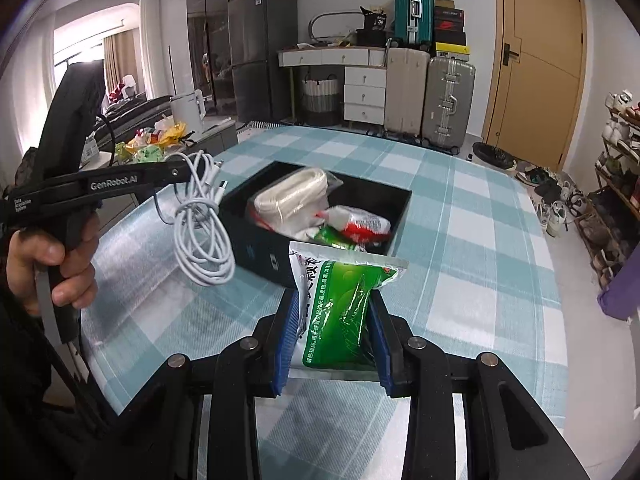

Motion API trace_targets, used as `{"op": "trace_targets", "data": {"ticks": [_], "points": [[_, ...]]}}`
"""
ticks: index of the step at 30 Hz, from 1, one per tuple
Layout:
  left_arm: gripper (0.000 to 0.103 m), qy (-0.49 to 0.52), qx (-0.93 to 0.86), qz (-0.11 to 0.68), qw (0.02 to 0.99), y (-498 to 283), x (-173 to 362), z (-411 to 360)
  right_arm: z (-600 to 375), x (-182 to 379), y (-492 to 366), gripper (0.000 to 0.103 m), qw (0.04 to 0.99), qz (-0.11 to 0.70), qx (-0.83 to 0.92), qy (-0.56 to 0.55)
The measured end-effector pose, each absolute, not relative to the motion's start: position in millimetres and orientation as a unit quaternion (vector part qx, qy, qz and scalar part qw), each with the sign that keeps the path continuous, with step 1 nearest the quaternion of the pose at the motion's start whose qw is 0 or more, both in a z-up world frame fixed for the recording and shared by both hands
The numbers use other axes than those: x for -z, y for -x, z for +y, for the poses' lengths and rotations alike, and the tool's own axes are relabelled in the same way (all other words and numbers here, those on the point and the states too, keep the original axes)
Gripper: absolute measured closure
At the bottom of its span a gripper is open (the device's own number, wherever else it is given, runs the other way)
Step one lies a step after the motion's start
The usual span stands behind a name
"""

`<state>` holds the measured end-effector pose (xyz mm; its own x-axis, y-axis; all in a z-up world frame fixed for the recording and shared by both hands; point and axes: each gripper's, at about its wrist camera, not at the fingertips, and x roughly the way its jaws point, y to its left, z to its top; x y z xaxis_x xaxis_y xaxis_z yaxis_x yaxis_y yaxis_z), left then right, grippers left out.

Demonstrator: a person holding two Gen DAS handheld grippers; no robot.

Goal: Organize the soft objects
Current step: 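Lift the white cable and green sachet and carry both over the box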

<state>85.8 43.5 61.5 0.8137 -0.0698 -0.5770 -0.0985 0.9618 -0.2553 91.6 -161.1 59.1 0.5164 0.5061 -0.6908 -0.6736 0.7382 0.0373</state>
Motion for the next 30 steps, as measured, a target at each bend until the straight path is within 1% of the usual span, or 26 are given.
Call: {"op": "trace_targets", "data": {"ticks": [19,30], "points": [[0.092,0.153,-0.042,0.287,0.945,-127,-62,51,-134,-69,-129,0.069,0.868,0.349,-0.339,0.103],[0.092,0.163,-0.042,0.291,0.942,-147,-46,44,-121,-63,-161,0.069,0.868,0.358,-0.332,0.092]]}}
